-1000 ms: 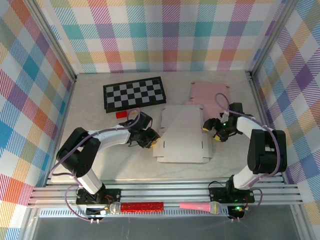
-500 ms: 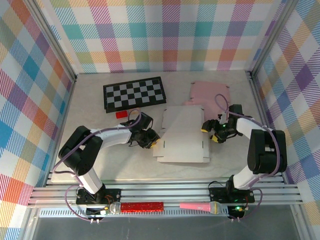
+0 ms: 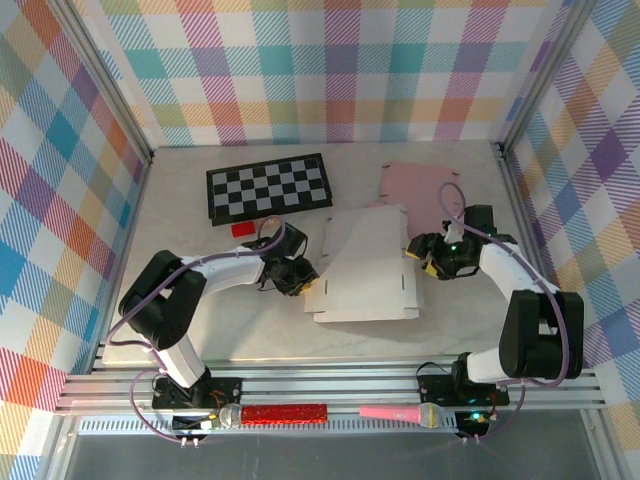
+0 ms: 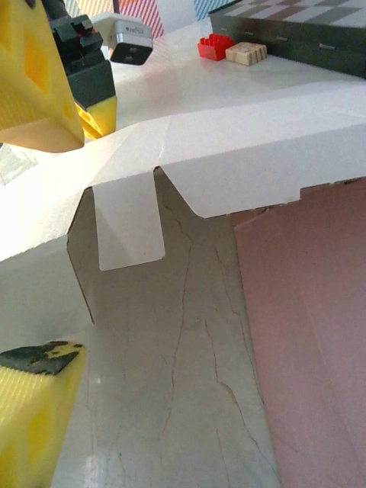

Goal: Fold the paper box

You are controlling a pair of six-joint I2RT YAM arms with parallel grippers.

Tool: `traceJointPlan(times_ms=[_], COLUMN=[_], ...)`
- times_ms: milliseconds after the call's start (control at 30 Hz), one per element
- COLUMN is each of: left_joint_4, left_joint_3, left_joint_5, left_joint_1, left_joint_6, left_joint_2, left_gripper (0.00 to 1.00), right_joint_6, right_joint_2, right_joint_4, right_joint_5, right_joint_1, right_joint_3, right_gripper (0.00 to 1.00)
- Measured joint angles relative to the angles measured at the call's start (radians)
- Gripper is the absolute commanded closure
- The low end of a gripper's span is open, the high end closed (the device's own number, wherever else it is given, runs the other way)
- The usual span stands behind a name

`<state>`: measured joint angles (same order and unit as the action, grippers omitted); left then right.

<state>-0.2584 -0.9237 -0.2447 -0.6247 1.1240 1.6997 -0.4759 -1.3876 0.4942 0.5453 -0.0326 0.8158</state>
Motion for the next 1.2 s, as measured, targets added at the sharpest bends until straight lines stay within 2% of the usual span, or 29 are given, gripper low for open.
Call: traceJointPlan(times_ms=[233,500,867,1200], left_joint_4=[-0.031,-0.054,-0.061,-0.087], left_joint_3=[-0.011,-0.022,-0.024,-0.034], left_joint_5=[0.021,0.027,0.029,0.037], left_joint_1=[0.006,0.006,0.006,0.006], left_joint_6=[-0.024,-0.046,-0.060,-0.075], left_joint_2=[0.000,0.001,0.001,0.001], left_gripper=[0.73,0.72,0.71,0.71], right_joint_6=[-0.040,0.068,0.066,0.027], right_joint_2=[0.049,-0.080,-0.081,0.108], right_joint_4=[0.023,0.079,0.075,0.130], right_joint_5=[-0.021,-0.047,-0.047,-0.017], right_joint_1=[0.041,0.047,0.053,0.082], right_joint_3=[0.034,0.116,0.126,0.127], right_gripper=[0.40,0.42,0.44,0.48])
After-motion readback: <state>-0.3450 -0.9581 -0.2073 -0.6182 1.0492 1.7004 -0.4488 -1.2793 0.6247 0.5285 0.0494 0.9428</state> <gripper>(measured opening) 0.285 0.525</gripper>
